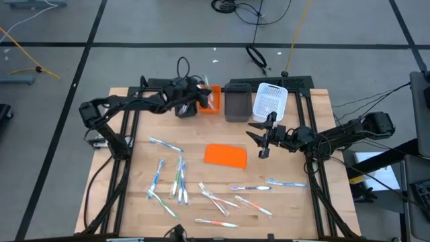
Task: Pick & Place Toothbrushes
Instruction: Put the green toothbrush into the orange bin
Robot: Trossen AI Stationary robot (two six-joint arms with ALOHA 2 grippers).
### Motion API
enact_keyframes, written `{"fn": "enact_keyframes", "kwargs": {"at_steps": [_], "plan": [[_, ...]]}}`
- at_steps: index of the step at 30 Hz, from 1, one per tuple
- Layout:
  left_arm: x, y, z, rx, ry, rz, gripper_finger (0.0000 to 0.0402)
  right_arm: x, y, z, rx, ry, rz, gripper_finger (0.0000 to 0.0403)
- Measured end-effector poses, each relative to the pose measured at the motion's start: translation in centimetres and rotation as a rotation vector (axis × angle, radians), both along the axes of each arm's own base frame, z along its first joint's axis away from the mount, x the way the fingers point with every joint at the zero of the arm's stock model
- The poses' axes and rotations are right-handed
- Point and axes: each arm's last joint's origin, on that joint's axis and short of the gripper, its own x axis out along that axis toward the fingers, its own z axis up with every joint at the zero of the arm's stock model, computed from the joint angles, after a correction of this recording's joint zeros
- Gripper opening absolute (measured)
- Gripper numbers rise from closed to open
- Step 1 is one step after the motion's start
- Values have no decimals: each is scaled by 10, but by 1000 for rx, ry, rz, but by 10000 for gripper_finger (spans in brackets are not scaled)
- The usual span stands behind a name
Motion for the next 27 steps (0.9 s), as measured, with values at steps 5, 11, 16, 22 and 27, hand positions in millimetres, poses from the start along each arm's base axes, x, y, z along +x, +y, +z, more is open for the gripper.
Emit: {"fn": "enact_keyframes", "kwargs": {"at_steps": [5, 11, 16, 22, 27], "plan": [[-13, 3, -18, -58, 21, 74, 9, 0, 0, 0, 0, 0, 0, 144], [-14, 0, -23, -79, 7, 98, 14, 0, 0, 0, 0, 0, 0, 140], [-8, -1, -29, -104, -22, 97, 8, 0, 0, 0, 0, 0, 0, 139], [-3, -1, -40, -146, -34, 106, 32, 0, 0, 0, 0, 0, 0, 139], [0, -2, -45, -158, -24, 101, 27, 0, 0, 0, 0, 0, 0, 139]]}}
